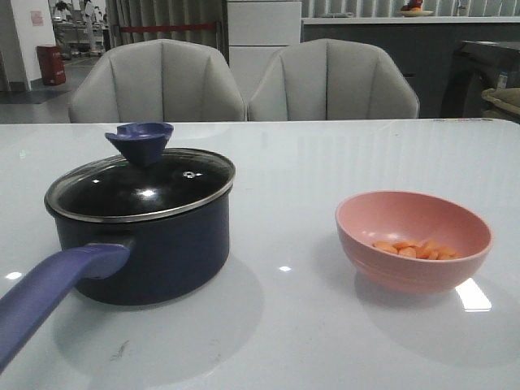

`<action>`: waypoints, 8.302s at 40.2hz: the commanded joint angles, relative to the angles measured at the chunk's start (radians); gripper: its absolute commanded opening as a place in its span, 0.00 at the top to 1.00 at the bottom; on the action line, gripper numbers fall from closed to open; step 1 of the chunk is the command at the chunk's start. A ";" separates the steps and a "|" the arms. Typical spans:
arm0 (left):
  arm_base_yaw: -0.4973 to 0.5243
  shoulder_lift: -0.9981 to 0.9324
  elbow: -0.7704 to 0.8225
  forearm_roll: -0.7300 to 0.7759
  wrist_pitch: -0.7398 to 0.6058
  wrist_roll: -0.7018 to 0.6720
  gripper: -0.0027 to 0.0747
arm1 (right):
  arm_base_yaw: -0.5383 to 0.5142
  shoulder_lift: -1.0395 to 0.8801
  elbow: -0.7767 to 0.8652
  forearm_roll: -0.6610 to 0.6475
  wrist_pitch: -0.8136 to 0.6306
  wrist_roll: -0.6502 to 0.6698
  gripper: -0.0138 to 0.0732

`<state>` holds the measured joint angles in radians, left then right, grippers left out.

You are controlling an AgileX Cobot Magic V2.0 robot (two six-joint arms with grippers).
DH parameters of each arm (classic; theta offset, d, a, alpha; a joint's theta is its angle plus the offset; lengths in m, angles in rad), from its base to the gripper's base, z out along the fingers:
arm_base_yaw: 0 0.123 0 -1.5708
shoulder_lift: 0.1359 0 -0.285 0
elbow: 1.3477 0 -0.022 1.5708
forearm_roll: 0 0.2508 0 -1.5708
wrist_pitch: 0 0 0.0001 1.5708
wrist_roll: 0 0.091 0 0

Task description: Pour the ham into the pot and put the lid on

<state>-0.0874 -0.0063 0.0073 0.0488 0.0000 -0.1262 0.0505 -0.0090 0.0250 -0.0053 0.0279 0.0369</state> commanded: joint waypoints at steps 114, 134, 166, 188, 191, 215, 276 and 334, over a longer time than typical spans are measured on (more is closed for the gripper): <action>-0.125 1.038 -0.996 -0.179 0.856 0.045 0.09 | -0.003 -0.019 0.011 -0.012 -0.075 -0.003 0.67; -0.423 1.503 -1.456 -0.009 1.012 -0.159 0.09 | -0.003 -0.020 0.011 -0.012 -0.075 -0.003 0.67; -0.425 1.831 -1.708 -0.061 1.211 -0.205 0.09 | -0.003 -0.020 0.011 -0.012 -0.075 -0.003 0.67; -0.425 1.895 -1.708 -0.072 1.218 -0.210 0.20 | -0.003 -0.020 0.011 -0.012 -0.075 -0.003 0.67; -0.425 1.895 -1.708 -0.072 1.218 -0.210 0.29 | -0.003 -0.020 0.011 -0.012 -0.075 -0.003 0.67; -0.425 1.895 -1.743 -0.072 1.231 -0.210 0.65 | -0.003 -0.020 0.011 -0.012 -0.075 -0.003 0.67; 0.163 1.570 -1.228 -0.119 0.956 0.069 0.65 | -0.003 -0.020 0.011 -0.012 -0.075 -0.003 0.67; 0.083 1.259 -0.809 -0.288 0.379 0.195 0.22 | -0.003 -0.019 0.011 -0.012 -0.075 -0.003 0.67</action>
<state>0.0381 1.3678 -0.8649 -0.2236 0.5594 0.0686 0.0505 -0.0090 0.0250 -0.0053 0.0279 0.0369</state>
